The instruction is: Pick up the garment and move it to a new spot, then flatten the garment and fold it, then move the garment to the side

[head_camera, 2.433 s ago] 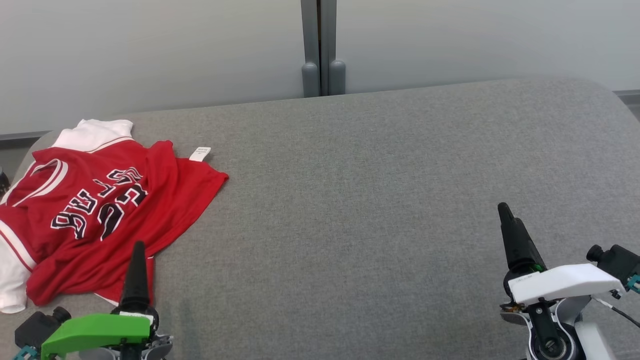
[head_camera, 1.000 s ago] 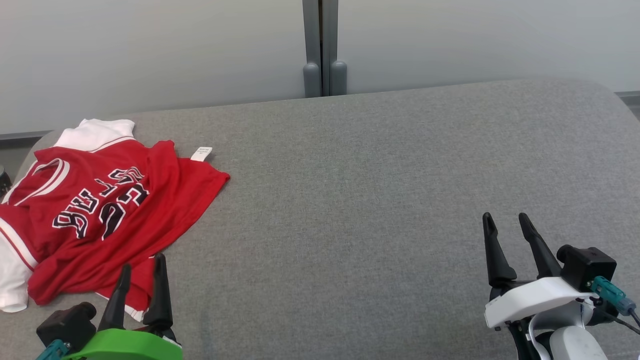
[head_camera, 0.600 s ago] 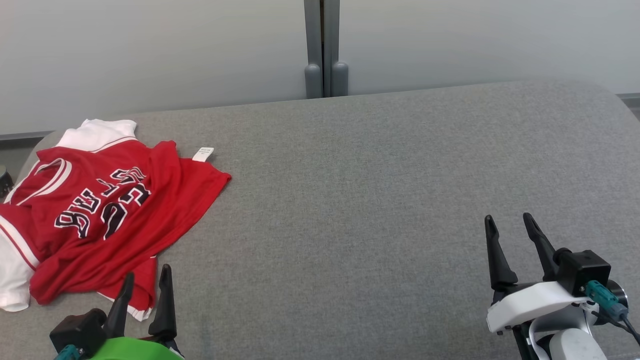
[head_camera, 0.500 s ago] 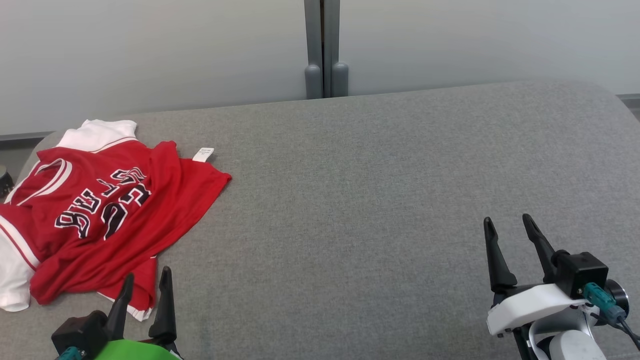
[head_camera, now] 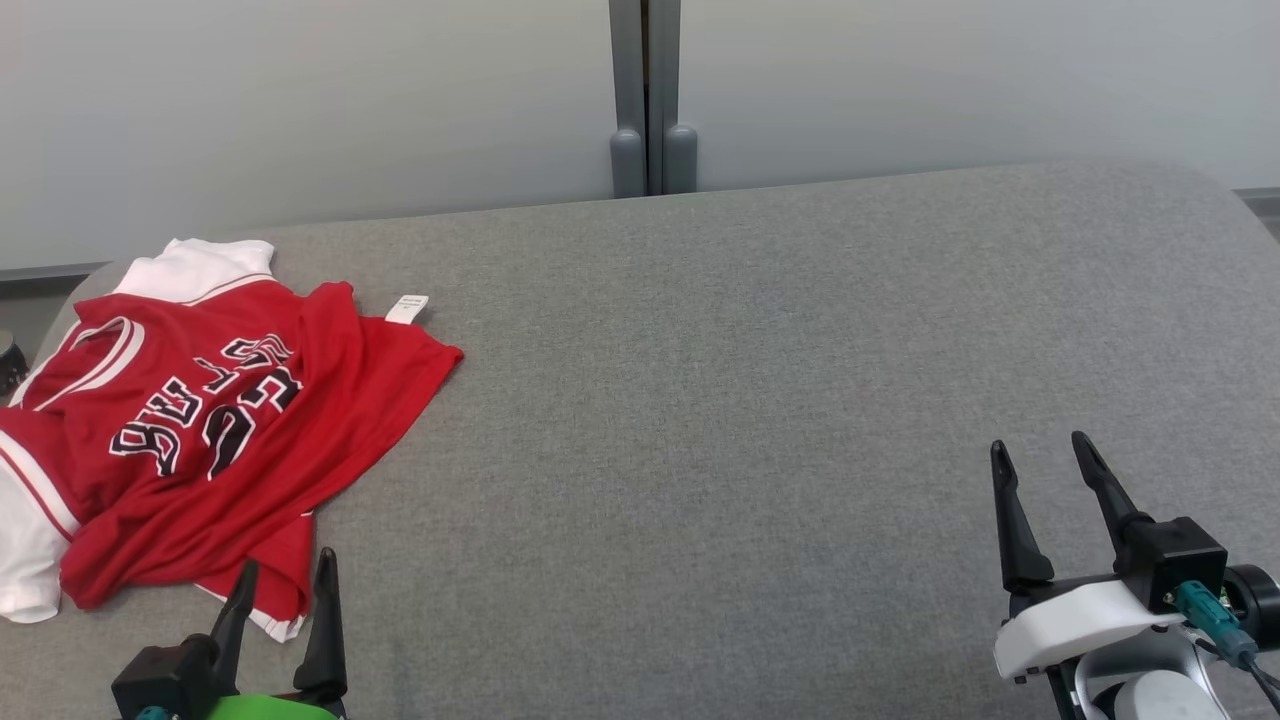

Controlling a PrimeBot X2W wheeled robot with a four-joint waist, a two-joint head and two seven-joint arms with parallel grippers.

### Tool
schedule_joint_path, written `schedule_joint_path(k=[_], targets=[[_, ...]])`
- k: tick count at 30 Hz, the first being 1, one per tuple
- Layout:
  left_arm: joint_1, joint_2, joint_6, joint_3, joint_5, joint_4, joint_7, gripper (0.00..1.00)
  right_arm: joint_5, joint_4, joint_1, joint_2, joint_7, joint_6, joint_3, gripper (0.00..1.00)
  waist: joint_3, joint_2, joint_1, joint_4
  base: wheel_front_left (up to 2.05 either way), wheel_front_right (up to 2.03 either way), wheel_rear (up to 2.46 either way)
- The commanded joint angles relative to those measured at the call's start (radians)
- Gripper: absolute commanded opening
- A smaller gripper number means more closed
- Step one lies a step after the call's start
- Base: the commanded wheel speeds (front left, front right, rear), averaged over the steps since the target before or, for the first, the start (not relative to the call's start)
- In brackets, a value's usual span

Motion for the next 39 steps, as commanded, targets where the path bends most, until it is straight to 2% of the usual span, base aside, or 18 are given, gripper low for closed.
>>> schedule_joint_path(k=[1,23,39], targets=[[0.012,0.003,-0.005,0.002,0.026,-0.005,-0.01,1.0,-0.025,-0.009,0.008,-0.005,-0.009,0.0,-0.007,1.0,0.0,0.0,0.0,0.0,0.0,0.0,0.0],[0.035,0.006,-0.005,0.003,0.147,0.008,-0.051,1.0,-0.179,-0.014,0.031,-0.005,-0.05,0.0,-0.018,1.0,-0.004,0.0,0.0,-0.003,0.0,0.0,0.0],[0.037,-0.002,-0.005,0.006,0.122,0.016,-0.047,1.0,-0.132,-0.002,0.034,-0.005,-0.049,0.0,-0.016,1.0,-0.009,0.0,0.0,-0.006,0.0,0.0,0.0]])
